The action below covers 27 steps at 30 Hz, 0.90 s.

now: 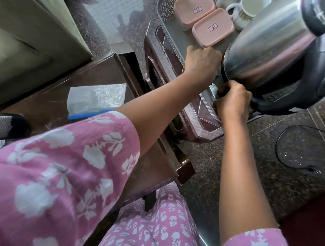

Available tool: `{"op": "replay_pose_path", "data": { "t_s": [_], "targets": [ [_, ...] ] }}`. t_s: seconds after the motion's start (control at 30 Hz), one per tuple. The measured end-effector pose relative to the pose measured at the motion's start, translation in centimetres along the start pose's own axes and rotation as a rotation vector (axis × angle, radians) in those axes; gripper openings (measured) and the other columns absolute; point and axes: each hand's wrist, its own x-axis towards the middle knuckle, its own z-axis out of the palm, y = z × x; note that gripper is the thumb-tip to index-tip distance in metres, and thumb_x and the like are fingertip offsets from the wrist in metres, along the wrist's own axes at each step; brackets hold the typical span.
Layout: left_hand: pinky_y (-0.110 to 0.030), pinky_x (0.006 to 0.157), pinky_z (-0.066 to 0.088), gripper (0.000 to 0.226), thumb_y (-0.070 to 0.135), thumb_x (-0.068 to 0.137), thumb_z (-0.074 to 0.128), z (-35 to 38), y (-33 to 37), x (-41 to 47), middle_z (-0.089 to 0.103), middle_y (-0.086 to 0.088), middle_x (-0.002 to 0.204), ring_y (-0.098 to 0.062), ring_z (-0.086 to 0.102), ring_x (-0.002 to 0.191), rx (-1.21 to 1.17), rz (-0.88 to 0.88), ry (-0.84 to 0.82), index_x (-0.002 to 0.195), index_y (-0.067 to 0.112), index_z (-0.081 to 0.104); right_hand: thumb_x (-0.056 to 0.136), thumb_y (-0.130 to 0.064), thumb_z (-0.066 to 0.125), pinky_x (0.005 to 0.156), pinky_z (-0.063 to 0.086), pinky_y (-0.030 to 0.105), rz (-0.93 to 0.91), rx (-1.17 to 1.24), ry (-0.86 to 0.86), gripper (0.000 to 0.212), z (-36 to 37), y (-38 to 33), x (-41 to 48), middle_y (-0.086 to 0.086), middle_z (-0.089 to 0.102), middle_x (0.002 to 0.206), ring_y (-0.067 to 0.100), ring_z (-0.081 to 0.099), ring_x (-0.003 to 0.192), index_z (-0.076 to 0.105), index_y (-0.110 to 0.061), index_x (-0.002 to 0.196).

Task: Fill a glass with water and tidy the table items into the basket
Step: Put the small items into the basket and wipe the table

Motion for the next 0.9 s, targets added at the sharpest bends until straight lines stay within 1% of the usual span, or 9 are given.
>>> {"op": "replay_pose_path", "data": {
  "t_s": [0.17,0.27,0.33,0.4,0.47,0.53,0.67,0.83,0.9],
  "targets": [
    [-0.033,0.096,0.033,0.029,0.003,0.083,0.057,-0.6,-0.4,-0.5,0.062,-0.008,0.119,-0.030,0.058,0.110,-0.103,-0.046,-0.020,0.110,0.012,0.060,0.079,0.000,0.057,0.072,0.043,0.037,-0.057,-0.004,0.027,0.023,-0.2,-0.3,-0.3,0.019,0.067,0.104,0.039,0.056,0.099,0.063,-0.007,0.100],
    [-0.035,0.092,0.036,0.023,0.011,0.086,0.057,-0.7,-1.0,-1.1,0.062,-0.010,0.117,-0.032,0.057,0.109,-0.151,-0.018,0.055,0.110,0.011,0.059,0.078,-0.003,0.055,0.071,0.041,0.036,-0.078,0.072,0.171,0.020,-0.4,-1.1,-1.0,0.018,0.068,0.101,0.038,0.056,0.095,0.064,-0.007,0.096],
    [-0.038,0.089,0.039,0.026,0.020,0.089,0.054,-0.5,-1.7,-1.9,0.062,-0.006,0.116,-0.029,0.056,0.109,-0.244,-0.014,0.175,0.113,0.014,0.058,0.076,-0.003,0.054,0.072,0.037,0.036,-0.161,0.194,0.307,0.020,-0.5,-2.1,-1.7,0.020,0.068,0.096,0.038,0.058,0.090,0.065,-0.003,0.093],
    [-0.039,0.086,0.041,0.027,0.026,0.090,0.051,-0.1,-2.5,-3.4,0.064,-0.004,0.112,-0.027,0.057,0.106,-0.416,-0.040,0.335,0.113,0.015,0.059,0.072,0.000,0.052,0.071,0.038,0.036,-0.262,0.296,0.399,0.022,-0.3,-3.5,-2.7,0.021,0.068,0.090,0.037,0.060,0.084,0.066,0.000,0.088],
    [-0.040,0.080,0.046,0.023,0.022,0.088,0.053,0.4,-3.8,-5.3,0.068,-0.008,0.100,-0.030,0.061,0.095,-0.606,-0.093,0.547,0.104,0.010,0.064,0.068,0.002,0.052,0.071,0.041,0.037,-0.352,0.340,0.442,0.022,0.5,-5.0,-3.8,0.019,0.068,0.084,0.036,0.062,0.079,0.067,-0.001,0.084],
    [-0.041,0.072,0.049,0.017,0.017,0.085,0.056,1.3,-5.4,-7.3,0.068,-0.011,0.088,-0.032,0.063,0.084,-0.697,-0.166,0.712,0.094,0.007,0.066,0.066,0.004,0.056,0.070,0.039,0.034,-0.435,0.337,0.451,0.018,1.7,-6.5,-5.1,0.018,0.067,0.079,0.036,0.063,0.075,0.066,-0.001,0.079],
    [-0.039,0.077,0.047,0.013,0.014,0.086,0.056,3.4,-9.7,-11.5,0.067,-0.010,0.089,-0.027,0.062,0.086,-0.810,-0.357,0.772,0.092,0.005,0.064,0.070,0.002,0.059,0.069,0.038,0.032,-0.524,0.346,0.340,0.010,5.3,-9.5,-8.5,0.015,0.067,0.077,0.033,0.062,0.073,0.066,-0.003,0.076],
    [-0.029,0.081,0.041,0.013,0.011,0.087,0.055,6.3,-15.9,-17.8,0.067,-0.010,0.093,-0.025,0.060,0.088,-0.851,-0.615,0.816,0.094,0.004,0.064,0.068,0.005,0.061,0.070,0.036,0.033,-0.661,0.303,0.057,0.011,11.1,-12.3,-14.3,0.018,0.066,0.077,0.037,0.062,0.074,0.065,-0.001,0.076],
    [-0.027,0.080,0.038,0.015,0.012,0.087,0.055,7.7,-18.4,-20.7,0.067,-0.011,0.093,-0.027,0.060,0.088,-0.835,-0.727,0.825,0.095,0.003,0.064,0.070,0.002,0.063,0.070,0.037,0.034,-0.706,0.282,-0.060,0.008,13.3,-13.5,-17.0,0.019,0.066,0.078,0.037,0.062,0.075,0.065,-0.001,0.077]
  ]
}}
